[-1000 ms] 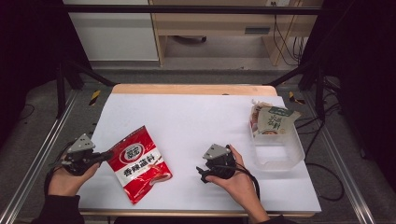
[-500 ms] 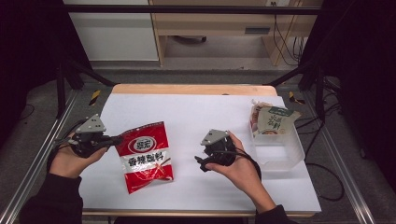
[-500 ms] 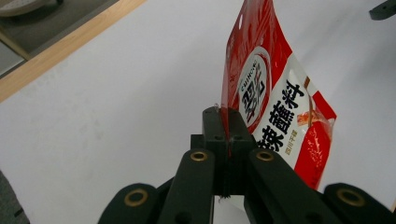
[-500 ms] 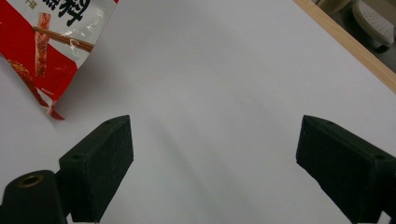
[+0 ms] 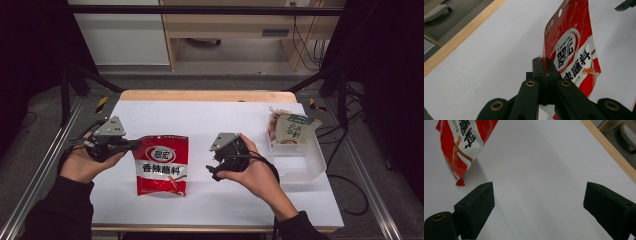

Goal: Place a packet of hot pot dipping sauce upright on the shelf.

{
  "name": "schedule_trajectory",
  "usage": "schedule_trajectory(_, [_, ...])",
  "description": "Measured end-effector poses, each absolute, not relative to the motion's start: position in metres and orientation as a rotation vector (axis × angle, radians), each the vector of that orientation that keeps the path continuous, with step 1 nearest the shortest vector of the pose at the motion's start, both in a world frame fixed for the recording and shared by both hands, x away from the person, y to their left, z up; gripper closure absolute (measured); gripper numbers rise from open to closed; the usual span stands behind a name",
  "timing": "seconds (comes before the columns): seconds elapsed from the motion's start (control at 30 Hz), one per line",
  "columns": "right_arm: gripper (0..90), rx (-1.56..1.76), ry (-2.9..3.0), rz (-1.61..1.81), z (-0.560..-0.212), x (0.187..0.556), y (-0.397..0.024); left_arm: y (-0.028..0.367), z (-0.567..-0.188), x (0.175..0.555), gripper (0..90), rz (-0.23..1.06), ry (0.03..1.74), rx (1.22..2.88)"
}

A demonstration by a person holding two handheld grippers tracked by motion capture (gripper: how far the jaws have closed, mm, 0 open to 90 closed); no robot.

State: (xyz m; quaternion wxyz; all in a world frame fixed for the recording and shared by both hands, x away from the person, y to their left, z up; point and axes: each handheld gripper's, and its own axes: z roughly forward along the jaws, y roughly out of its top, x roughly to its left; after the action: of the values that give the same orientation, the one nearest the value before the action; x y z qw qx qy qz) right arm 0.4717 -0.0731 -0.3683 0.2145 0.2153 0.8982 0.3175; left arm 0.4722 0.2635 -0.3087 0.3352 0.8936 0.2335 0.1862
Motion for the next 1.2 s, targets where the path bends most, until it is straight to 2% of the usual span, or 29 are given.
schedule_trajectory(0.97, [14.4,0.542,2.579,0.926,-0.33,0.467,-0.069,0.22,-0.289,0.479,90.0,0.498,0.483,2.38])
schedule_trajectory(1.2, [25.0,0.506,2.61,0.923,-0.327,0.469,-0.06,0.213,-0.288,0.479,90.0,0.501,0.469,2.378])
